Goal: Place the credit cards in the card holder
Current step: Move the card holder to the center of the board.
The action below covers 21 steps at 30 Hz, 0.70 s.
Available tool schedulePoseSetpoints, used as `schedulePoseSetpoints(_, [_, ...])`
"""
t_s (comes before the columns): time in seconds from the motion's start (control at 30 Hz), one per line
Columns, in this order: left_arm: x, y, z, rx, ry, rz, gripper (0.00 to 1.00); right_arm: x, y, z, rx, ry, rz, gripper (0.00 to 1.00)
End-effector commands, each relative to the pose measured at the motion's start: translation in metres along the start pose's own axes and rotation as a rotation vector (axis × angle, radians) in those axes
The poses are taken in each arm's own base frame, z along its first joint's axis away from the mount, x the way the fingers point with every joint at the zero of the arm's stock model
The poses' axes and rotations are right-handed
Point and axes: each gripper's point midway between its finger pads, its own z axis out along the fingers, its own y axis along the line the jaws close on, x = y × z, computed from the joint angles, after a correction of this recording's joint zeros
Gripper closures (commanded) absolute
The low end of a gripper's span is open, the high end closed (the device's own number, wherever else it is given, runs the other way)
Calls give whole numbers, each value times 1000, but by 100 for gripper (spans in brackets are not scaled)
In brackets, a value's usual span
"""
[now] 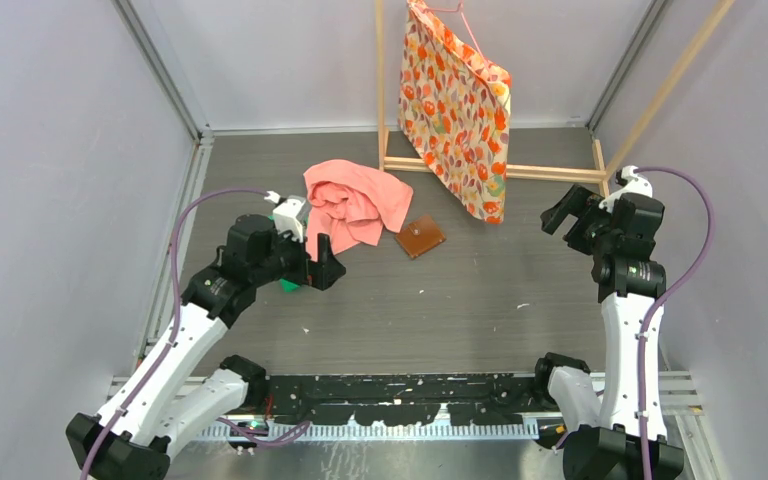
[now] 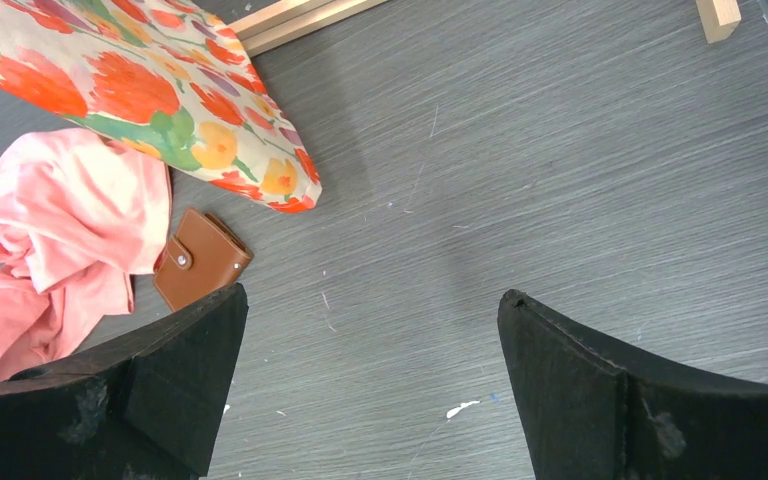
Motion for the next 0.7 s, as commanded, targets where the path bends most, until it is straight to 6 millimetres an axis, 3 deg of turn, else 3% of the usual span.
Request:
schedulePoseSetpoints(0.0, [-15,-8,-2,42,-77,12,0,-15,8,-3,-34,-59,4,0])
schedulePoseSetpoints(0.37, [-12,-26,0,152,-71,8,0,-4,17,1,-115,-34,-52,0])
schedulePoseSetpoints(0.47, [-10,-37,8,212,-45,-68,2,17,38,2,-305,19,-199,0])
schedulePoseSetpoints(0.53, [-4,-43,14,197,-14,-92,5,45,65,-15,-572,88,-394,0])
schedulePoseSetpoints(0.67, [7,-64,35,57,-12,47,4,62,73,-19,-674,131,-503,0])
